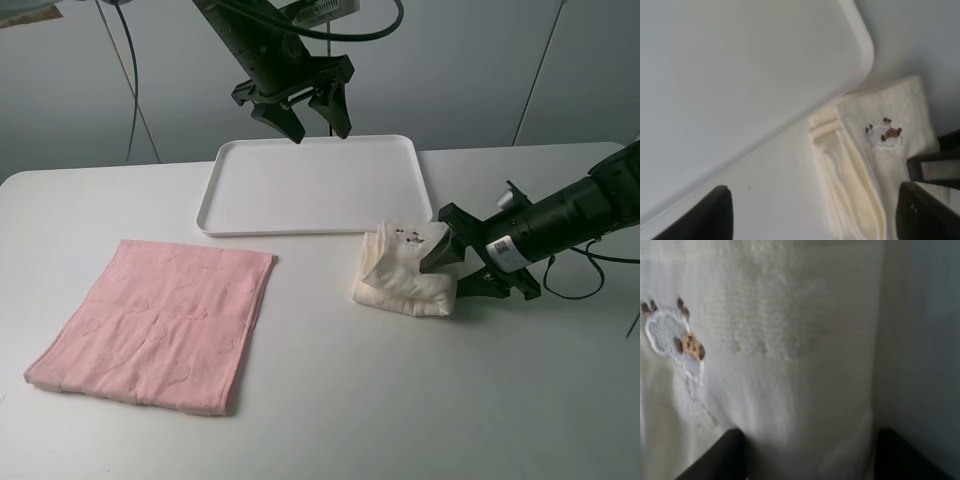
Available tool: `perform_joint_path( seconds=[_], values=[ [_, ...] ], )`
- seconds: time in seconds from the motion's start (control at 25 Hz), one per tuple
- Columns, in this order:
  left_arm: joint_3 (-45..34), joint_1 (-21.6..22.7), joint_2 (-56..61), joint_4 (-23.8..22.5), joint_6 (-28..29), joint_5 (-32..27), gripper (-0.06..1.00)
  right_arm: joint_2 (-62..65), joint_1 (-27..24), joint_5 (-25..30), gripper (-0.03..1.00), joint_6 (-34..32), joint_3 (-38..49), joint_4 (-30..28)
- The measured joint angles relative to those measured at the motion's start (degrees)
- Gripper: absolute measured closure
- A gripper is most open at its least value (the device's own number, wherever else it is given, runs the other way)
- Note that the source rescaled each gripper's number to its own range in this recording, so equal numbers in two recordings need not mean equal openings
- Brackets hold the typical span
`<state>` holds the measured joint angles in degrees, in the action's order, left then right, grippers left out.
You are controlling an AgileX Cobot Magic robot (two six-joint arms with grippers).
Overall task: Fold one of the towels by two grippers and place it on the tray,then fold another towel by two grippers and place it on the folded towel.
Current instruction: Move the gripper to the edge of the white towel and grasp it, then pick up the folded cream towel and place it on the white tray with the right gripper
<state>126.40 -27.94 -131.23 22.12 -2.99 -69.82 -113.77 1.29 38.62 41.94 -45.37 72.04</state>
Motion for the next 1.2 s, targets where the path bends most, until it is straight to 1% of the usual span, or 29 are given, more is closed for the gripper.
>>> perform_joint_path(
  seconds=[0.04,0.12,0.16,0.28,0.32,0.56,0.68,0.76,0.92,1.0,1.08,1.2],
  values=[
    [0.0,0.0,0.0,0.0,0.0,0.0,0.09,-0.2,0.0,0.0,0.38,0.5,0.0,0.5],
    [0.0,0.0,0.0,0.0,-0.1,0.0,0.09,-0.5,0.4,-0.4,0.46,1.8,-0.1,0.9],
    [0.0,0.0,0.0,0.0,-0.1,0.0,0.09,-0.6,0.5,-0.6,0.53,2.6,-0.1,0.9],
    [0.0,0.0,0.0,0.0,-0.1,0.0,0.09,-0.6,0.7,-0.8,0.83,5.4,-0.1,2.0],
    [0.0,0.0,0.0,0.0,-0.1,0.0,0.09,-0.6,0.8,-0.8,0.89,6.0,-0.1,2.3],
    [0.0,0.0,0.4,-0.1,-0.8,0.0,0.09,0.8,0.9,0.9,0.89,7.3,-0.1,2.4],
    [0.0,0.0,1.9,-3.1,-2.6,0.0,0.09,4.5,1.0,2.0,0.89,7.5,-0.1,2.4],
    [-1.1,0.0,3.6,-4.8,-3.9,0.0,0.1,6.9,1.0,3.3,0.89,6.7,-1.1,1.4],
    [-10.2,0.9,9.0,-7.3,-7.1,0.1,0.24,8.2,1.0,9.5,0.89,0.7,-8.3,-3.5],
    [-15.9,2.6,11.9,-8.8,-8.1,0.0,0.28,8.2,1.0,11.0,0.89,-2.8,-12.8,-6.5],
    [-21.1,5.4,16.0,-9.3,-8.8,0.0,0.28,8.2,1.0,11.9,0.89,-6.3,-16.8,-8.9],
    [-28.3,11.3,23.3,-8.9,-10.5,0.6,0.23,7.3,1.0,15.0,0.89,-9.5,-23.0,-10.3]
  ],
)
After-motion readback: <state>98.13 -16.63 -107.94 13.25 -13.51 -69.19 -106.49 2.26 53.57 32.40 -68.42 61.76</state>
